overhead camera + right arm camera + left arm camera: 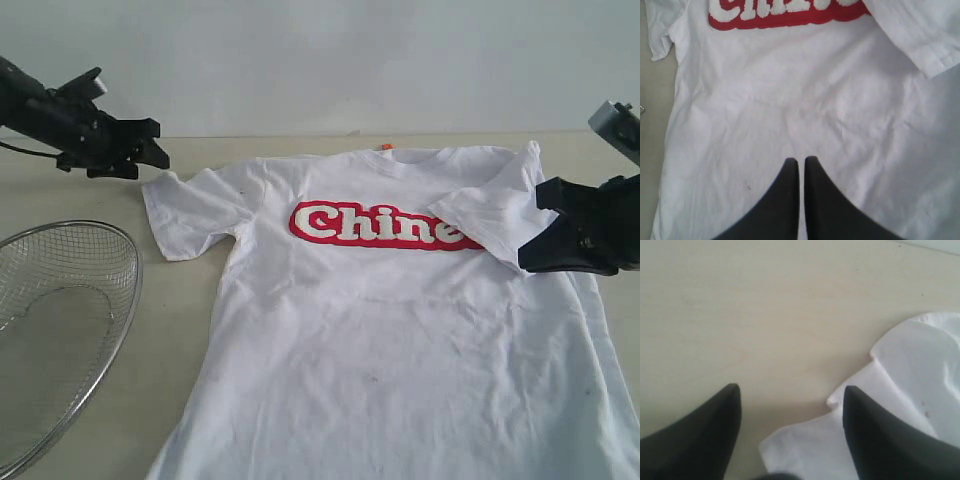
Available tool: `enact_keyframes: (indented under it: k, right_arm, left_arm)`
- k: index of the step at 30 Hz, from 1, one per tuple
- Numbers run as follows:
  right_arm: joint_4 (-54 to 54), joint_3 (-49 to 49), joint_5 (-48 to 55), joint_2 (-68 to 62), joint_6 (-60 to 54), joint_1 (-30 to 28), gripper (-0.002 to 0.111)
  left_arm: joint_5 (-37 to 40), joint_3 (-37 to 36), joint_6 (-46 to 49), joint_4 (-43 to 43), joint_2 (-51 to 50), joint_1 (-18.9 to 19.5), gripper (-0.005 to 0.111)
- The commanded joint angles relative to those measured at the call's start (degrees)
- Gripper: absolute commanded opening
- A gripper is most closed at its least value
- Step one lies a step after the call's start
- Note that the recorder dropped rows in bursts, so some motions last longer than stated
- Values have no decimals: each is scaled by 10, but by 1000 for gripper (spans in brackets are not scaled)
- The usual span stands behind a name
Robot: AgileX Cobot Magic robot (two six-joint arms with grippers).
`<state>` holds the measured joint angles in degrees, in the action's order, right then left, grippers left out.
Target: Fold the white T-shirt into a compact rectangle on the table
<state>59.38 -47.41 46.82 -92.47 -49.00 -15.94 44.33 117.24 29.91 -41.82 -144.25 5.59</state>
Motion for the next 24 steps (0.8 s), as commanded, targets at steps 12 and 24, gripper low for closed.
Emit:
enact_keyframes:
  k: [12,24]
  right_arm:
    - [3,1,-1,6,-6,-1,0]
    - [3,1,-9,6,-6,-1,0]
  left_arm:
    - [73,1,57,-38,-21,-1,57]
    - [128,1,57,-33,-21,-1,57]
